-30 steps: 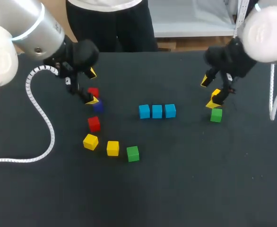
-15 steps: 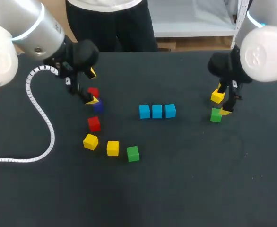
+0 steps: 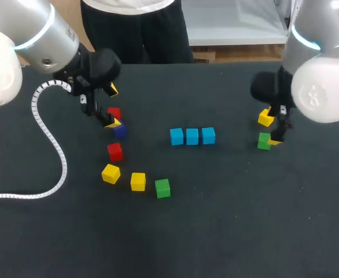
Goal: Place the blue cubes, place green cubes on the blue cubes, place the yellow cubes on the green cubes, then place the red cubes on the yellow cubes, and place purple cube on the red cubes.
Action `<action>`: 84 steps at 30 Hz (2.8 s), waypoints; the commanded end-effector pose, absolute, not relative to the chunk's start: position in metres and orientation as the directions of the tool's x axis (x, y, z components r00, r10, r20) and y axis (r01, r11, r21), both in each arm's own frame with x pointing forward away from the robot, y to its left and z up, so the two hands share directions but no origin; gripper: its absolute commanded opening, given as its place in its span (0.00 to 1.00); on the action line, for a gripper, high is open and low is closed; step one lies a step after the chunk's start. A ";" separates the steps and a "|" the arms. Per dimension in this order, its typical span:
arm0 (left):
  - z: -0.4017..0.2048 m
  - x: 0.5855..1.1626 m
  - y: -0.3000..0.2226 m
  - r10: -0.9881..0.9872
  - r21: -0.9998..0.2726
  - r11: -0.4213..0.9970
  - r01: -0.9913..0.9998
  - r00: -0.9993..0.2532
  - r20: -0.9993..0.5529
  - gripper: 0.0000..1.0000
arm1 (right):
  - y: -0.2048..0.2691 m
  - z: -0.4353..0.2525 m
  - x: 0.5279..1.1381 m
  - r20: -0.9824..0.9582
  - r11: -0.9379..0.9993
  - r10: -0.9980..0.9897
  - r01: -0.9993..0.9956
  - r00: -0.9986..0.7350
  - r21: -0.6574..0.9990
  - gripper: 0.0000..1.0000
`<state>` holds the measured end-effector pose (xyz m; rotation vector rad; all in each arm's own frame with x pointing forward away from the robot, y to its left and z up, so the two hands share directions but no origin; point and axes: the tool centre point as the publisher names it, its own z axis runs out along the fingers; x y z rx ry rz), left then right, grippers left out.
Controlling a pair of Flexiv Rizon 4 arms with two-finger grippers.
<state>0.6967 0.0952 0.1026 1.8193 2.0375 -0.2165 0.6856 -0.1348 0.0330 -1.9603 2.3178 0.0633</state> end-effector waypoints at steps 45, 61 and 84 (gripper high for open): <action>0.103 0.698 0.095 0.919 0.144 0.140 0.980 -0.074 -0.388 1.00 | -0.127 -0.007 0.701 -0.103 0.093 -0.990 -0.995 -0.097 0.035 1.00; 0.103 0.698 0.095 0.919 0.144 0.140 0.980 -0.074 -0.388 1.00 | -0.126 -0.018 0.700 -0.108 0.099 -0.989 -0.993 -0.106 0.065 1.00; 0.103 0.698 0.095 0.919 0.144 0.140 0.980 -0.074 -0.388 1.00 | -0.125 -0.019 0.703 -0.095 0.081 -0.992 -0.994 -0.087 0.067 0.04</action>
